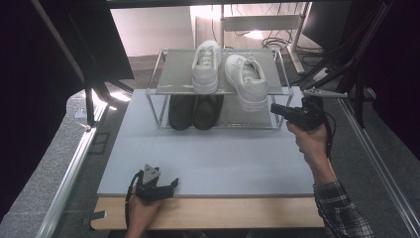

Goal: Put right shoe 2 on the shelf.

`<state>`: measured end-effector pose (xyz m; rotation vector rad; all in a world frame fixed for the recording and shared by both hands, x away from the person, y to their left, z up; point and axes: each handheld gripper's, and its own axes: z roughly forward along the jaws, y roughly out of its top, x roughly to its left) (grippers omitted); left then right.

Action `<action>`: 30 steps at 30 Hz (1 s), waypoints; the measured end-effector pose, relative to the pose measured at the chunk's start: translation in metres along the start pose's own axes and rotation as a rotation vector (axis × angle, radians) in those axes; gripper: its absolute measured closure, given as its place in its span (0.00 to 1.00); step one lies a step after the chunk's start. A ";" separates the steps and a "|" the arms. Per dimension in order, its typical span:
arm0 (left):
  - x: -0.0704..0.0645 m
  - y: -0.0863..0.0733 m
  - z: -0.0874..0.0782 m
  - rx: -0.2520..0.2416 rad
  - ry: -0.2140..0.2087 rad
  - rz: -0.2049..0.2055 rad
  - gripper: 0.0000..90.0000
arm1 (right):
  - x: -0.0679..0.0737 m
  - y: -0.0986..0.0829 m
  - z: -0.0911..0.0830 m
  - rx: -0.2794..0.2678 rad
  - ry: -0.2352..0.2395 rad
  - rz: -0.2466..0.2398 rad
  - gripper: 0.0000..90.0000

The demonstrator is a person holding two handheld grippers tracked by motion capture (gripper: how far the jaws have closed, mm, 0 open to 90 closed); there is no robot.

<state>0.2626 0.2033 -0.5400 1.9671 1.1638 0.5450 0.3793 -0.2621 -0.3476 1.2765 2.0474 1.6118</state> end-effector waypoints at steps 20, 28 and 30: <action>0.000 0.000 0.000 0.000 0.000 -0.004 0.14 | 0.005 -0.003 0.012 0.004 0.016 -0.007 1.00; 0.000 0.000 0.000 0.000 -0.001 -0.004 0.14 | 0.009 -0.002 0.025 0.007 0.015 -0.005 0.99; 0.000 0.000 0.000 0.000 0.000 -0.004 0.14 | 0.009 -0.001 0.027 0.007 0.015 -0.003 0.99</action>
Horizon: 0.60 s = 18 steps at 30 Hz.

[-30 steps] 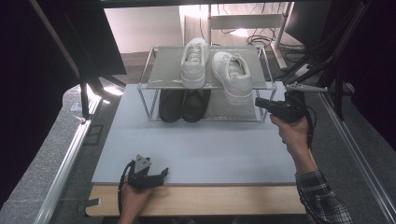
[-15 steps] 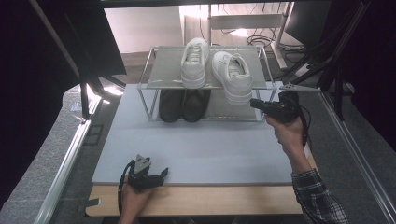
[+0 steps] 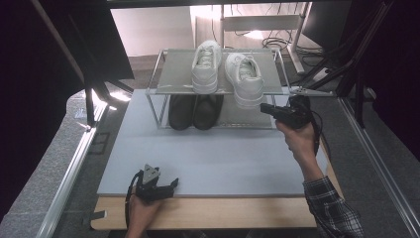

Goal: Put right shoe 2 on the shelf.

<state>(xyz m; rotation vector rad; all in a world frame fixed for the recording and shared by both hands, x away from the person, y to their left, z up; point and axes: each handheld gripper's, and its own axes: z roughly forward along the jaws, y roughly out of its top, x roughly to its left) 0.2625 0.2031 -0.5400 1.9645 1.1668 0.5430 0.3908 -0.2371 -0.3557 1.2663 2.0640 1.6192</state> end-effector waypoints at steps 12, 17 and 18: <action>0.000 0.000 0.000 0.000 0.000 0.000 0.14 | 0.002 0.005 0.019 0.002 0.000 0.012 0.99; 0.000 0.000 0.000 0.000 0.000 0.000 0.14 | 0.001 0.006 0.027 -0.006 0.002 0.020 0.99; 0.000 0.000 0.000 0.000 0.000 0.000 0.14 | 0.001 0.006 0.027 -0.006 0.002 0.020 0.99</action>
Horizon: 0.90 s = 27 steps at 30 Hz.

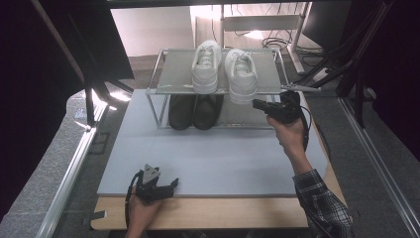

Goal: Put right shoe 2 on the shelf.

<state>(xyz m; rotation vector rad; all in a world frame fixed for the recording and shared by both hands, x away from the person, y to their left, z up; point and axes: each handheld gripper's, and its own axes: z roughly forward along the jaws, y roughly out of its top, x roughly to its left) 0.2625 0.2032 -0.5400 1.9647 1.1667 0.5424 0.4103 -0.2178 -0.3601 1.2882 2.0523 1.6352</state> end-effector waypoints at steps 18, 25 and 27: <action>0.000 0.000 0.000 0.002 0.000 0.000 0.14 | 0.001 0.002 0.029 0.007 -0.012 0.048 1.00; 0.000 0.000 0.000 0.001 0.000 0.000 0.14 | 0.005 0.003 0.038 -0.006 -0.028 0.062 1.00; 0.000 0.000 0.000 0.001 0.001 0.000 0.14 | 0.004 0.003 0.042 -0.010 -0.030 0.066 1.00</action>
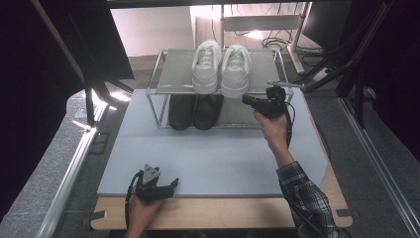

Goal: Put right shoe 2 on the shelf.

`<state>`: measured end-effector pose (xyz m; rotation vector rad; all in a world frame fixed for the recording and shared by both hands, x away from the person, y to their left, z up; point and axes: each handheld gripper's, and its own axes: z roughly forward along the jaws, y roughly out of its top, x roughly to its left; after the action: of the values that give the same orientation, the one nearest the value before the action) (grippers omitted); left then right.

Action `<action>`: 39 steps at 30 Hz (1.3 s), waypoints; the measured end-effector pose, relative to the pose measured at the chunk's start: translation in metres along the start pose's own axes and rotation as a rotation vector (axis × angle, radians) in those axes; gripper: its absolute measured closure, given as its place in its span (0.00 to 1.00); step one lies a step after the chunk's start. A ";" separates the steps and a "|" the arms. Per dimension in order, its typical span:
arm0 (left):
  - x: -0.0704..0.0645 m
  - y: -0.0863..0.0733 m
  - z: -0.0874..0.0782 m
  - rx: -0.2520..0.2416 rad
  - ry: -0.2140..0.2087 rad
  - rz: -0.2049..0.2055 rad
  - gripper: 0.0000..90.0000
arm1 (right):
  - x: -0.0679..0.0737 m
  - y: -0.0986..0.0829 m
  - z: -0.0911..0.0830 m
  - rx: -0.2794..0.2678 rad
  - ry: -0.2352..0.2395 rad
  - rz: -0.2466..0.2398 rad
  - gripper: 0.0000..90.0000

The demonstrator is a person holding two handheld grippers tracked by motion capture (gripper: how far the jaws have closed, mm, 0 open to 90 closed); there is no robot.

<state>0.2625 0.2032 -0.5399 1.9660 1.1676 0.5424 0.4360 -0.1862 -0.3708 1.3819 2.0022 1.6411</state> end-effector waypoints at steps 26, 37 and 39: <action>0.000 0.000 0.000 0.000 0.000 0.000 0.14 | 0.004 0.004 0.024 -0.026 -0.028 0.022 1.00; 0.000 0.000 0.000 0.000 0.000 0.000 0.14 | 0.002 0.006 0.030 -0.026 -0.060 0.023 1.00; 0.000 0.000 0.000 0.000 0.000 0.000 0.14 | 0.003 0.006 0.029 -0.024 -0.061 0.021 1.00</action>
<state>0.2624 0.2033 -0.5398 1.9664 1.1672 0.5423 0.4570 -0.1653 -0.3755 1.4312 1.9345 1.6064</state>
